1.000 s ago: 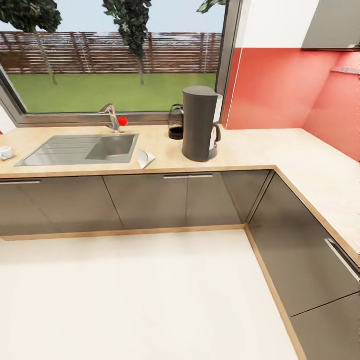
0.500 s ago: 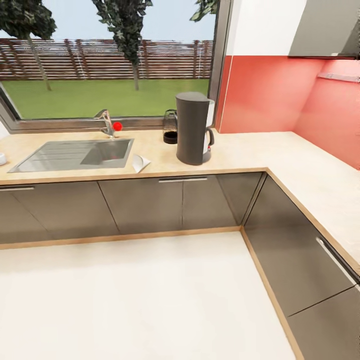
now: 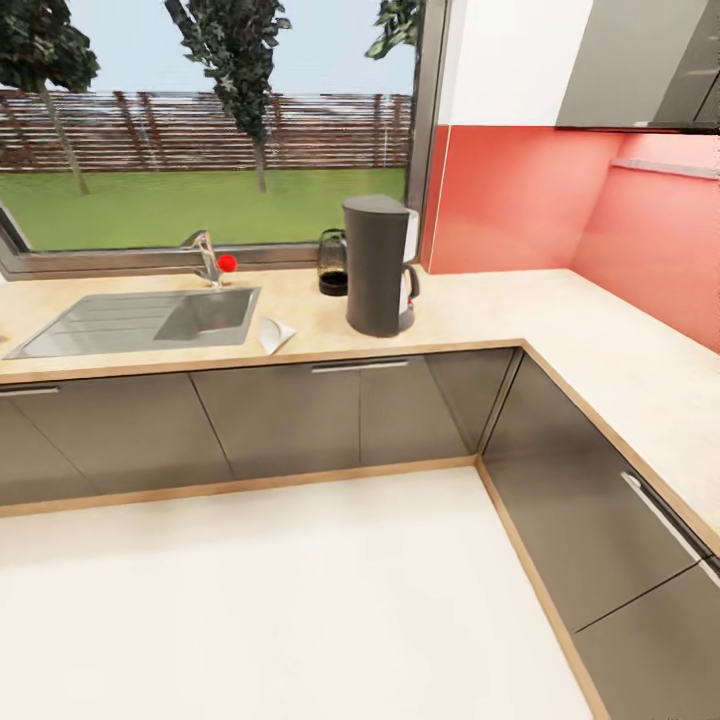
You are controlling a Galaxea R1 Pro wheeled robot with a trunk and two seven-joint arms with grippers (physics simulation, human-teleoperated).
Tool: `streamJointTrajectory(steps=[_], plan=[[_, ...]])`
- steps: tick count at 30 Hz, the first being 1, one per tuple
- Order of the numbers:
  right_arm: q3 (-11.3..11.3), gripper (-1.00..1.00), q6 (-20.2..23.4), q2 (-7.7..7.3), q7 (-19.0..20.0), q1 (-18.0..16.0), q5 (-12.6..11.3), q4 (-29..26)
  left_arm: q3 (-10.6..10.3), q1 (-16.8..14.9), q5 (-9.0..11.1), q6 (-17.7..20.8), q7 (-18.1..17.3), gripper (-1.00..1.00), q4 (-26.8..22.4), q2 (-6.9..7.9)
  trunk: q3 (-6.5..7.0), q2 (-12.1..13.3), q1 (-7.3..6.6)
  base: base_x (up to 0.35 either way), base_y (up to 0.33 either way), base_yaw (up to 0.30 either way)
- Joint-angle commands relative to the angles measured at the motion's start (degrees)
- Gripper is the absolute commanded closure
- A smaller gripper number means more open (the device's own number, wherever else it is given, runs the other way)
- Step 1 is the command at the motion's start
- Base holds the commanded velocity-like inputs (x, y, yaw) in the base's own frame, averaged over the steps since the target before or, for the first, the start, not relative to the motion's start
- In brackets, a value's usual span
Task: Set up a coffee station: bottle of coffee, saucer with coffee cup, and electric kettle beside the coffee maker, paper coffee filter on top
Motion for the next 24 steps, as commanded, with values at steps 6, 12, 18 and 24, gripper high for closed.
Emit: streamJointTrajectory(steps=[6, 12, 18, 24], plan=[[-0.3, -1.00, -0.3, -0.03, -0.4, -0.1, 0.6, 0.2, 0.2, 0.0, 0.6, 0.1, -0.6, -1.00, 0.0, -0.03, 0.47, -0.1, 0.02, 0.000, 0.274, -0.080], [-0.4, -1.00, -0.2, -0.07, -0.3, -0.1, -0.3, 0.2, 0.2, 0.0, 0.6, 0.0, -0.6, -1.00, 0.0, -0.09, 0.61, -0.1, 0.02, 0.000, 0.063, -0.018], [-0.4, -1.00, -0.2, -0.11, -0.3, -0.1, -0.4, 0.2, 0.2, 0.0, 0.6, -0.1, -0.6, -1.00, 0.0, -0.05, 1.02, -0.1, 0.02, 0.000, 0.006, -0.002], [-0.4, -1.00, -0.3, -0.12, -0.3, -0.1, -0.4, 0.2, 0.2, 0.0, 0.9, -0.2, -0.6, -1.00, 0.0, -0.03, 1.56, -0.1, 0.02, 0.000, 0.000, 0.000]])
